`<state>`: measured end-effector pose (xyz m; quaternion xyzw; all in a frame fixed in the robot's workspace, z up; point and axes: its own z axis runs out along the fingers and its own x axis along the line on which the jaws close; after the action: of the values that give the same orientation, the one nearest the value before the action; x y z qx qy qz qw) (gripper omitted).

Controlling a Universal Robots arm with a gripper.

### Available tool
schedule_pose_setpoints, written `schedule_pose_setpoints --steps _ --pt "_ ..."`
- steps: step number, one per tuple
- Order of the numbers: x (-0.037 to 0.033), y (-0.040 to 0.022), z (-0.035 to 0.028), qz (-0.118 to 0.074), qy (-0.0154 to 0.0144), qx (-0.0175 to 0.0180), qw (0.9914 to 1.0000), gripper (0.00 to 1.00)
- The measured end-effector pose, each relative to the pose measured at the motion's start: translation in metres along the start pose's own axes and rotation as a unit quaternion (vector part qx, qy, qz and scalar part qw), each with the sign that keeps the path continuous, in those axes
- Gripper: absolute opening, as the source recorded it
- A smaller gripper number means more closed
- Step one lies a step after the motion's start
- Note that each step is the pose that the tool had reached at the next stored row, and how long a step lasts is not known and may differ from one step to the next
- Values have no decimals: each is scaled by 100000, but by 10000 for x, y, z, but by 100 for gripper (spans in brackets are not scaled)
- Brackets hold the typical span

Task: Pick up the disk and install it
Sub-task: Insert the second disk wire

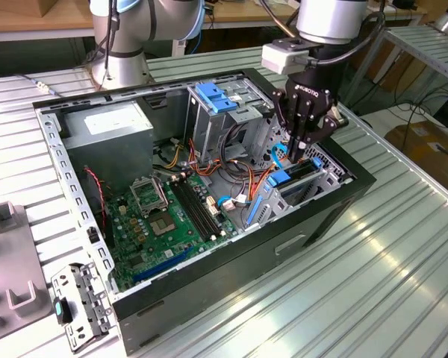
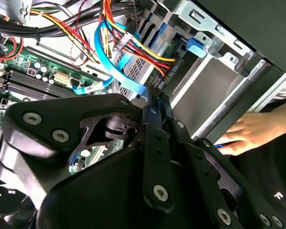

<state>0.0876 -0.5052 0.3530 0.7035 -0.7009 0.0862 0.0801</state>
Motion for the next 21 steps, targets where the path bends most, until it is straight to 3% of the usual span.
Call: schedule_pose_setpoints --steps 4,6,9,13,17,21 --pt "61 13 22 51 -1198 384 99992 16" --pt "84 23 33 68 -1720 1044 99980 16" --pt "106 50 44 184 -2243 1909 99956 16" --pt "148 84 57 429 -3577 2892 99893 16" --pt "199 108 75 718 -5165 4041 99782 16" --pt "246 133 98 887 -6175 4661 99696 16"
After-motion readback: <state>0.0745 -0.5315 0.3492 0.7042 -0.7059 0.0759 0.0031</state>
